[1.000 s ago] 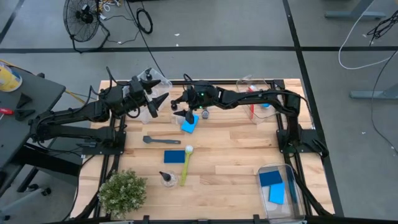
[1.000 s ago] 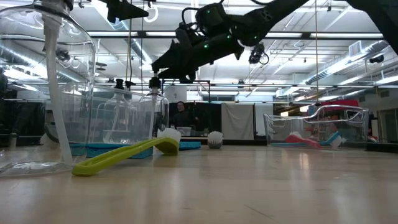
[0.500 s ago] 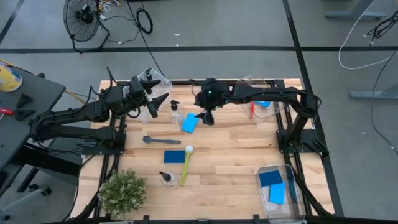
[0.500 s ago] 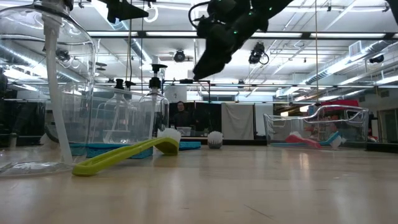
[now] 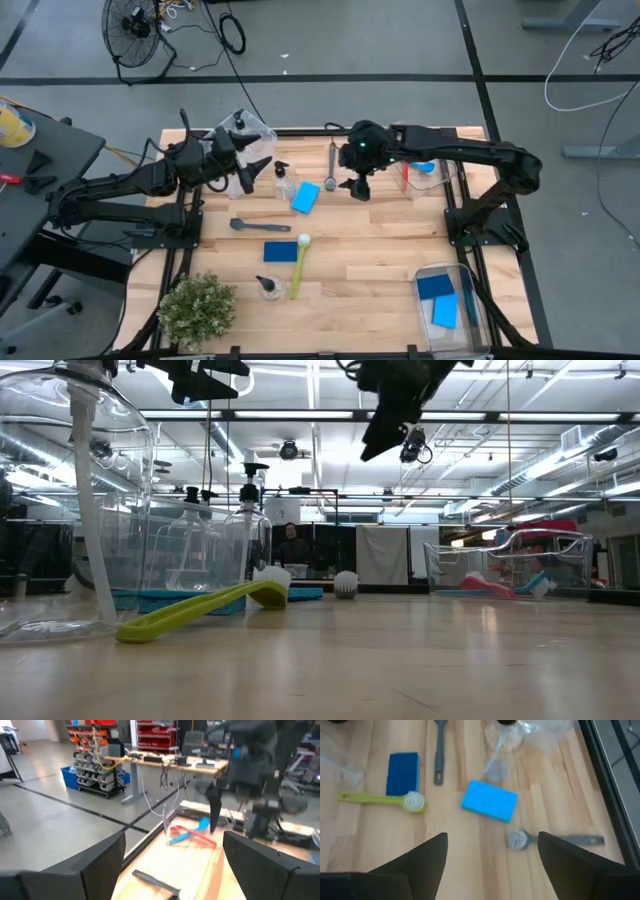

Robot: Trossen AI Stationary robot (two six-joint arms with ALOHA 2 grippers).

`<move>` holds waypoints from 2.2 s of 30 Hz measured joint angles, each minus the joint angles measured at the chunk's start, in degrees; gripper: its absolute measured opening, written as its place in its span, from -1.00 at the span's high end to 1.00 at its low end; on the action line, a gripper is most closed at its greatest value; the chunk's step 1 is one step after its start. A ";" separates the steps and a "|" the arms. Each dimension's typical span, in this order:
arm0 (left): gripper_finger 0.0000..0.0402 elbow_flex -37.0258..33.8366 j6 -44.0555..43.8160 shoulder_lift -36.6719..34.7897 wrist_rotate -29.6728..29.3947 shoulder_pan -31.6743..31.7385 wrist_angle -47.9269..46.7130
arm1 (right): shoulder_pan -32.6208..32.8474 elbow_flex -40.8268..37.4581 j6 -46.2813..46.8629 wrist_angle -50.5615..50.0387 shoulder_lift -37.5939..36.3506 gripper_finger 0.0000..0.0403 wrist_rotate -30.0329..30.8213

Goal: Pick & Place Kitchen Sink Supplies
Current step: Put the transparent bottle spray into the transparent container

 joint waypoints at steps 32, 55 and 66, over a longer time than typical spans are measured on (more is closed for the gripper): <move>-0.70 0.02 -2.50 14.70 4.84 2.13 -19.78 | 8.85 0.00 3.69 -0.49 -16.89 -0.55 16.10; -0.70 0.06 -0.23 22.86 9.36 6.82 -10.49 | 8.83 0.00 3.45 1.45 -16.89 -0.55 16.85; -0.57 0.07 -1.48 25.33 8.91 6.82 -7.77 | 8.83 0.00 3.45 1.80 -16.89 -0.55 17.61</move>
